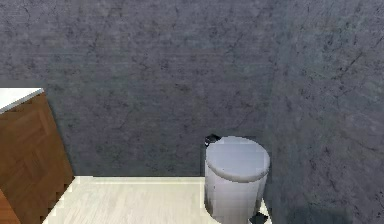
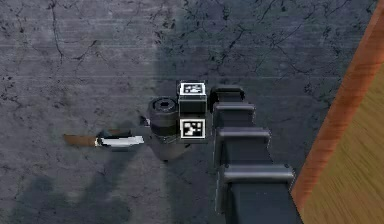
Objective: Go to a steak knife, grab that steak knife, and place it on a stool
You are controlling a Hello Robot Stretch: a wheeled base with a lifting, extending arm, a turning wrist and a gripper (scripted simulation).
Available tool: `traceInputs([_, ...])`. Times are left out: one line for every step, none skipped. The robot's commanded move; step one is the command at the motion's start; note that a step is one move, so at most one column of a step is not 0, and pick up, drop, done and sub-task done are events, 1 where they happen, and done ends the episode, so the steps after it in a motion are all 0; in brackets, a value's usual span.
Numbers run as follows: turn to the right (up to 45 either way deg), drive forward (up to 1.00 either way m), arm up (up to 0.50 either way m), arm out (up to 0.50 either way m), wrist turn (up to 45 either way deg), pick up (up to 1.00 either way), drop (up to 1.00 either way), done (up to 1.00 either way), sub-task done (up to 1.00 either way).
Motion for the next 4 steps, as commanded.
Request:
traceInputs([0.0, 0.0, 0.0, 0.0, 15.0, 0.0, 0.0, 0.0, 0.0])
traceInputs([0.0, 0.0, -0.32, 0.0, 0.0, 0.0, 0.0, 0.0, 0.0])
traceInputs([0.0, 0.0, -0.32, 0.0, 0.0, 0.0, 0.0, 0.0, 0.0])
traceInputs([0.0, 0.0, 0.0, 0.0, 0.0, 0.0, 1.0, 0.0, 0.0])
